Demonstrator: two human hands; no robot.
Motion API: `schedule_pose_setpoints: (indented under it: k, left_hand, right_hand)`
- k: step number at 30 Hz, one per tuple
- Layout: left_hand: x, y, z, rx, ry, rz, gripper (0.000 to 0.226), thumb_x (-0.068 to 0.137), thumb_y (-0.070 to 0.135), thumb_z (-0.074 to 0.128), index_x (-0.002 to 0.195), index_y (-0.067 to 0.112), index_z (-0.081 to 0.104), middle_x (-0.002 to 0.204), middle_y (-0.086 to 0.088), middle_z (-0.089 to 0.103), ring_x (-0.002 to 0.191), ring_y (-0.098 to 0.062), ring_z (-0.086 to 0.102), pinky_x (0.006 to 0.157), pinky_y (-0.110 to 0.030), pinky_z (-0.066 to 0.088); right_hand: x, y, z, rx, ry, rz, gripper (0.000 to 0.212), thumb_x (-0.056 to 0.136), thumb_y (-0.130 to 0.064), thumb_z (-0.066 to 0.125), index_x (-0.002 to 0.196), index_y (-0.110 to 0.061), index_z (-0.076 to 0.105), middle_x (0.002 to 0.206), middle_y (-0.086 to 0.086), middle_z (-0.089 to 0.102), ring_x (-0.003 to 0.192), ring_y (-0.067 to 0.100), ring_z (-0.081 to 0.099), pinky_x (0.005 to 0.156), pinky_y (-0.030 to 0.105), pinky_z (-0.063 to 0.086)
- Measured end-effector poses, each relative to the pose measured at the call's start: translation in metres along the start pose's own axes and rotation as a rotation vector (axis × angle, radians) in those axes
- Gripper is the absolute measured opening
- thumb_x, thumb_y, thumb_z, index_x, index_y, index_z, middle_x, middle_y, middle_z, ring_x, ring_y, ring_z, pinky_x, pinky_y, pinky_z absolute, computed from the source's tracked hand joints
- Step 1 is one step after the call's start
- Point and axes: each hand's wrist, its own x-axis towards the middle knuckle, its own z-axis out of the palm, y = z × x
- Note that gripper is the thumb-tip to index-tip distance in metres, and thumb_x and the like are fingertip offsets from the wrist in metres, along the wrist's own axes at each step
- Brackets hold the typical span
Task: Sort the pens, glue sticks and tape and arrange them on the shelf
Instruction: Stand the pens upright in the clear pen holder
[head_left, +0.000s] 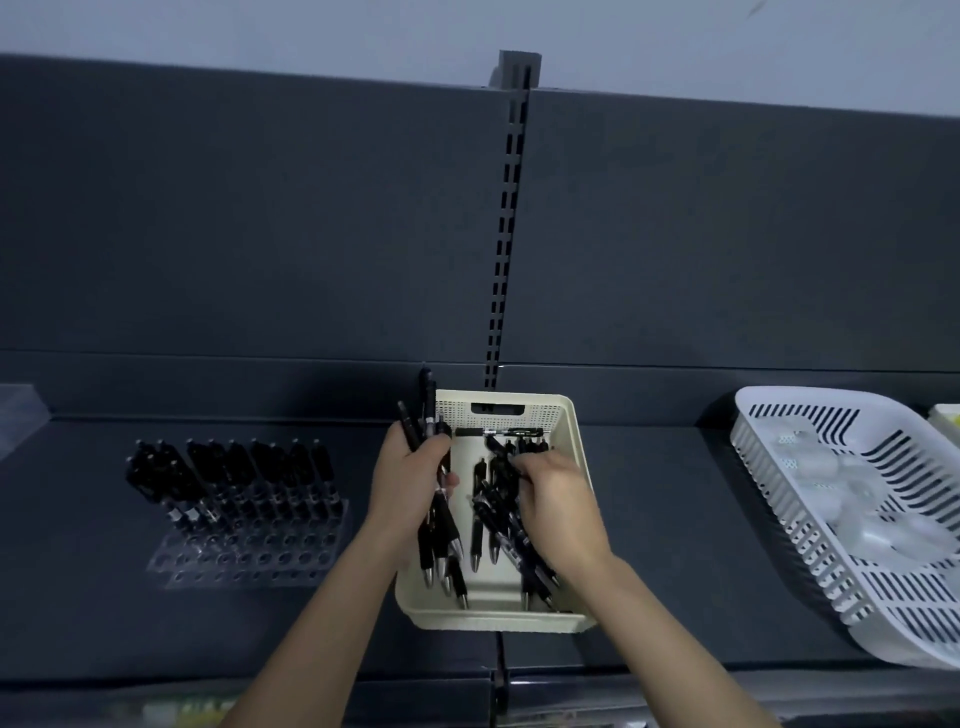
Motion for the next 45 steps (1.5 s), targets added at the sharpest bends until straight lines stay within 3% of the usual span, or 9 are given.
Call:
schedule_pose_setpoints:
  k: [5,10,15,21,25,28,34,41,45]
  left_hand:
    - [-0.009,0.004,-0.018,-0.064,-0.004,-0.059,0.009,0.089,0.013,0.059,0.097,0.013,0.057,0.074,-0.003,0.057,0.05,-0.012,0.051,0.049,-0.027,0.042]
    - [-0.014,0.013,-0.023,-0.232,0.034,-0.056,0.008,0.088,0.008,0.061,0.088,0.015,0.056,0.067,-0.002,0.056,0.052,-0.014,0.05,0.047,-0.025,0.04]
    - [-0.025,0.023,-0.023,-0.17,0.022,0.035,0.006,0.09,0.01,0.06,0.094,0.013,0.058,0.07,-0.002,0.054,0.051,-0.014,0.051,0.049,-0.027,0.044]
    - [-0.036,0.029,-0.032,-0.155,0.06,0.112,0.008,0.093,0.015,0.058,0.101,0.017,0.058,0.061,0.006,0.057,0.051,-0.014,0.05,0.05,-0.026,0.044]
    - [-0.038,0.034,-0.043,-0.126,0.044,0.163,0.012,0.093,0.015,0.057,0.106,0.016,0.057,0.066,0.004,0.055,0.051,-0.014,0.05,0.052,-0.027,0.043]
    - [-0.042,0.041,-0.06,-0.103,0.001,0.195,0.013,0.094,0.016,0.057,0.107,0.016,0.057,0.07,0.004,0.055,0.051,-0.012,0.051,0.051,-0.025,0.044]
    - [-0.048,0.058,-0.118,-0.039,-0.086,0.27,0.011,0.093,0.019,0.059,0.103,0.022,0.059,0.068,0.007,0.055,0.054,-0.011,0.052,0.055,-0.025,0.047]
    - [-0.05,0.057,-0.189,-0.015,-0.077,0.304,0.008,0.093,0.02,0.058,0.1,0.023,0.059,0.073,0.005,0.054,0.056,-0.008,0.053,0.057,-0.023,0.048]
    - [-0.05,0.052,-0.226,-0.036,-0.073,0.293,0.007,0.093,0.018,0.057,0.098,0.023,0.059,0.071,0.005,0.052,0.056,-0.009,0.051,0.058,-0.025,0.048]
  right_hand:
    - [0.003,-0.015,0.017,-0.093,-0.374,0.019,0.012,0.084,0.001,0.049,0.077,-0.009,0.052,0.081,0.009,0.06,0.07,0.026,0.059,0.054,0.035,0.047]
    - [0.006,-0.024,0.022,-0.254,-0.482,-0.019,0.017,0.081,0.006,0.049,0.082,-0.01,0.055,0.086,0.008,0.064,0.077,0.026,0.063,0.053,0.029,0.039]
    - [0.012,-0.024,0.027,-0.182,-0.571,0.058,0.013,0.082,-0.001,0.048,0.073,-0.01,0.052,0.078,0.006,0.064,0.071,0.022,0.065,0.054,0.027,0.05]
    - [0.017,-0.033,0.003,0.122,-0.233,0.088,0.011,0.079,-0.006,0.055,0.071,-0.006,0.049,0.079,0.004,0.052,0.059,0.014,0.048,0.044,0.018,0.026]
    - [0.016,-0.064,-0.014,0.253,-0.015,0.066,0.013,0.081,-0.008,0.058,0.075,-0.015,0.049,0.077,-0.003,0.047,0.063,0.005,0.041,0.051,0.014,0.03]
    - [0.016,-0.09,-0.018,0.435,0.137,0.12,0.017,0.08,-0.009,0.062,0.069,-0.01,0.049,0.068,0.004,0.052,0.064,0.019,0.048,0.058,0.025,0.037]
    - [0.0,-0.139,-0.005,0.927,0.32,0.363,0.018,0.08,-0.007,0.069,0.071,-0.006,0.054,0.063,-0.001,0.045,0.062,0.015,0.043,0.064,0.045,0.047]
    - [-0.027,-0.195,0.028,0.979,0.345,0.404,0.025,0.085,-0.007,0.067,0.066,-0.015,0.053,0.057,-0.009,0.045,0.054,0.002,0.046,0.065,0.026,0.053]
    - [-0.032,-0.218,0.043,0.8,0.369,0.352,0.022,0.085,-0.012,0.068,0.068,-0.017,0.056,0.06,-0.005,0.05,0.052,-0.002,0.044,0.055,0.009,0.039]
